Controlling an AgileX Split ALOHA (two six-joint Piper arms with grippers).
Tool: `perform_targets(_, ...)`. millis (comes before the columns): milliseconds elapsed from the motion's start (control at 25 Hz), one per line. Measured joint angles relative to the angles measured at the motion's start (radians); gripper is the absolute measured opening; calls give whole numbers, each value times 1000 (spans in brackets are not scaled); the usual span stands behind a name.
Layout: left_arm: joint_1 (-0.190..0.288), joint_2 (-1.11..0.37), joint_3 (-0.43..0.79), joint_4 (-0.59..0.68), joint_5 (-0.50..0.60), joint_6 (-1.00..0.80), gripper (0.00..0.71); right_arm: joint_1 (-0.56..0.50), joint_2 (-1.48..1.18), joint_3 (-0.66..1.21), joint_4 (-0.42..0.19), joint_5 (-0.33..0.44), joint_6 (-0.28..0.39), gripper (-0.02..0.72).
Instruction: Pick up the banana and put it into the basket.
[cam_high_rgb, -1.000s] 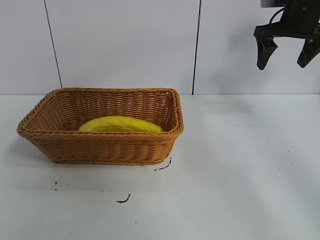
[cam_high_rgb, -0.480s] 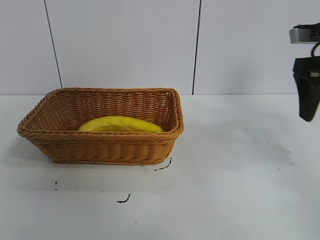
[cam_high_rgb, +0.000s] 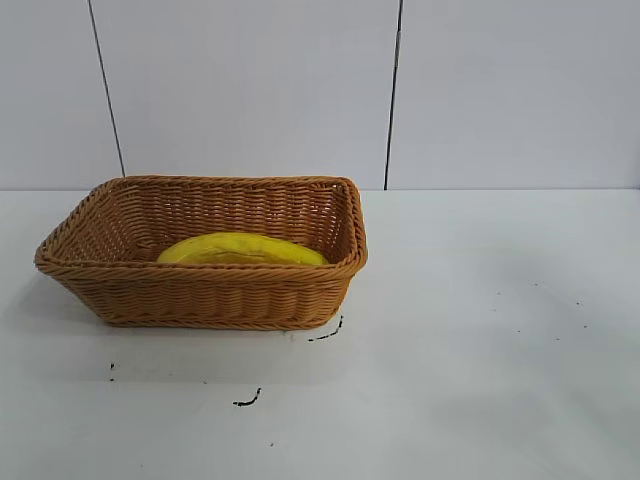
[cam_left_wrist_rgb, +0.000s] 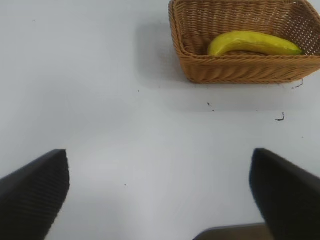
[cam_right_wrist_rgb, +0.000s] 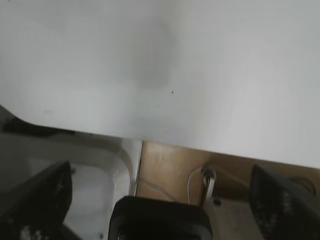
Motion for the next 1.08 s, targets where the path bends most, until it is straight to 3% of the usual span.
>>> perform_targets(360, 0, 0, 0, 0, 0, 0, 695, 0, -464, 2, 21, 2, 0, 689)
perform_targets(1080, 0, 0, 0, 0, 0, 0, 695, 0, -476, 2, 29, 3, 0, 689)
